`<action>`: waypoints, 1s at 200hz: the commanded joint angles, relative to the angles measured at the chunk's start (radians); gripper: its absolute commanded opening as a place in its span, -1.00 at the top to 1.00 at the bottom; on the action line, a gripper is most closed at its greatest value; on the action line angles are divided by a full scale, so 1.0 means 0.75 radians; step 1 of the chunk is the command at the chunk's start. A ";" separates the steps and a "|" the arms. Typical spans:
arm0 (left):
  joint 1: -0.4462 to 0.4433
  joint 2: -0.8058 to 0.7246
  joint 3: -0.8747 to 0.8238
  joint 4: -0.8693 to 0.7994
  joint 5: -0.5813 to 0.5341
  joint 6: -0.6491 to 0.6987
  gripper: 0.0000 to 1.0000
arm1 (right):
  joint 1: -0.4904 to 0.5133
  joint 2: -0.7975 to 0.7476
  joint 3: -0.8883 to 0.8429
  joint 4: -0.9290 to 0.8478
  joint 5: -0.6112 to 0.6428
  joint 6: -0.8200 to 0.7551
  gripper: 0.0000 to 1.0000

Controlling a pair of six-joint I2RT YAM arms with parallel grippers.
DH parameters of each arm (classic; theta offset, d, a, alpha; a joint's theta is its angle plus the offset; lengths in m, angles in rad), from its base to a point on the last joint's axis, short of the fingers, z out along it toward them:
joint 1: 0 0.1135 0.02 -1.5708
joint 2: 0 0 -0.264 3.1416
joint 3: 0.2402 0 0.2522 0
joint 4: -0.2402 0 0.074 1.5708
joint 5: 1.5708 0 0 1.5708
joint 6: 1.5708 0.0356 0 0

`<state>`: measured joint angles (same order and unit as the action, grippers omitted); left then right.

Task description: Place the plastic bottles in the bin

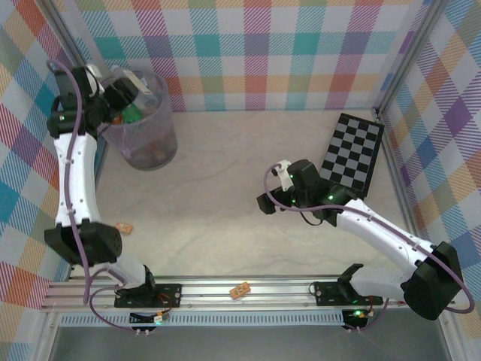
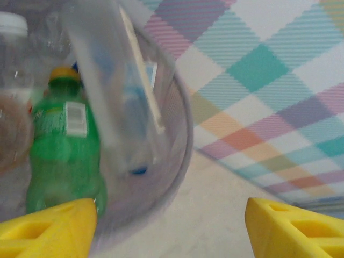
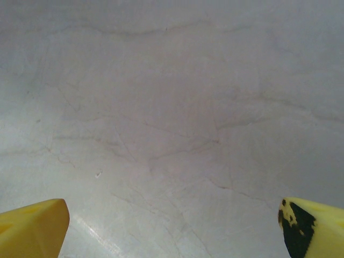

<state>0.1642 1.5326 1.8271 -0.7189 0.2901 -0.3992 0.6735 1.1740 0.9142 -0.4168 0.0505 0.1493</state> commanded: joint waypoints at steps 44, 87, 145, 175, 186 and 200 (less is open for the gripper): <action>-0.263 -0.620 -0.790 0.316 -0.368 0.233 -0.58 | -0.160 -0.053 0.105 -0.082 0.186 -0.008 -0.99; -0.452 -0.825 -1.111 0.360 -0.589 0.277 -0.68 | -0.263 -0.088 0.033 -0.050 0.297 -0.033 -0.99; -0.487 -0.874 -1.480 0.646 -0.684 0.260 -0.81 | -0.414 -0.160 -0.260 0.292 0.300 -0.045 -0.99; -0.487 -0.845 -1.654 0.849 -0.772 0.306 -0.91 | -0.484 -0.138 -0.400 0.442 0.376 -0.058 -0.99; -0.488 -0.809 -1.715 0.939 -0.801 0.344 -1.00 | -0.512 -0.118 -0.449 0.512 0.399 -0.056 -0.99; -0.487 -0.744 -1.782 1.061 -0.848 0.382 -1.00 | -0.543 -0.083 -0.496 0.583 0.400 -0.071 -0.99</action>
<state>-0.1936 0.9192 0.5583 -0.1383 -0.2581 -0.1799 0.3012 1.0782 0.5911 -0.1448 0.3107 0.1181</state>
